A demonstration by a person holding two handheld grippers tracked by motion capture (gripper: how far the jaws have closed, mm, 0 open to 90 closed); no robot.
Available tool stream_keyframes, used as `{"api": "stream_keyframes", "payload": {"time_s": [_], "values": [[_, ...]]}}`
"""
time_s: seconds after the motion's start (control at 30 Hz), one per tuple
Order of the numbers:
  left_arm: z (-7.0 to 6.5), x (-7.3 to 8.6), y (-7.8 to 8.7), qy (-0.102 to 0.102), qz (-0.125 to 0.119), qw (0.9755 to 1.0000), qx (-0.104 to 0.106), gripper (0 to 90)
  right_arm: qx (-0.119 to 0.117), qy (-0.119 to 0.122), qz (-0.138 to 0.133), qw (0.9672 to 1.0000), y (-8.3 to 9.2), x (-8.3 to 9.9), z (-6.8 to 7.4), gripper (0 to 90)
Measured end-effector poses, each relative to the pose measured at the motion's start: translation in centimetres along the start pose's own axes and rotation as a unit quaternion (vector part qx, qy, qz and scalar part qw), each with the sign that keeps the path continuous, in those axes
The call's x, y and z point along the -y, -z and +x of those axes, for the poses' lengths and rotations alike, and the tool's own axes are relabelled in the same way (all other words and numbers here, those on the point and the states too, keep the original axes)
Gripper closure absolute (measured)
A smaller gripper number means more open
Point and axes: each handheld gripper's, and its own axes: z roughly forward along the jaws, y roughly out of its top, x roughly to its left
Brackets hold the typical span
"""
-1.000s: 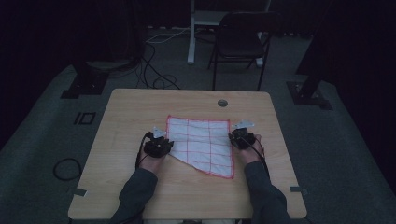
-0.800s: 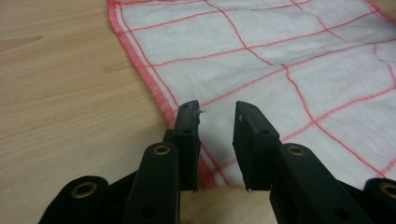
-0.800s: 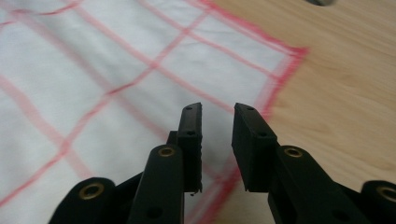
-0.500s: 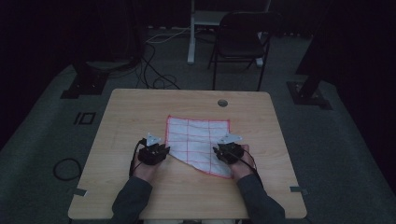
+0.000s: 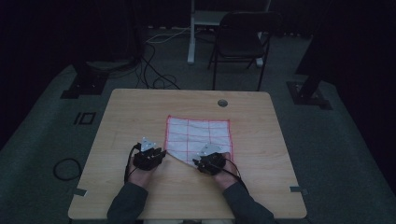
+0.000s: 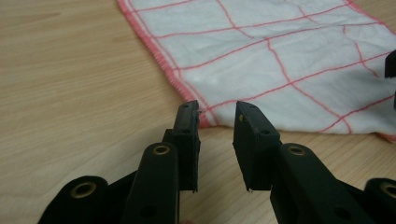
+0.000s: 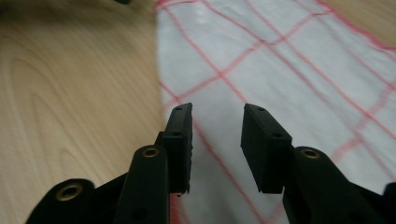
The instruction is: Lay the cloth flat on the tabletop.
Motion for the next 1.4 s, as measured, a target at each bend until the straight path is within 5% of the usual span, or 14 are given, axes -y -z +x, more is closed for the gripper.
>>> {"api": "stream_keyframes", "payload": {"time_s": [0.37,0.6,1.1,1.4], "values": [[0.4,0.3,0.4,0.008,-0.007,0.9999,-0.007,71.2,-0.008,0.041,0.028,0.9987,-2.7,-0.9,2.2,59.4],[0.6,0.2,0.7,0.011,-0.013,0.9998,-0.01,71.2,0.002,0.045,0.048,0.9978,-3.3,-1.6,2.1,81.2],[0.7,0.1,1.1,0.015,-0.029,0.9992,-0.022,72.1,-0.056,-0.019,0.014,0.9982,-1.6,-2.5,1.3,87.4],[0.4,0.0,1.0,0.009,-0.026,0.9994,-0.018,72.4,-0.048,-0.08,-0.008,0.9956,-1.0,-2.5,-2.3,87.5]]}}
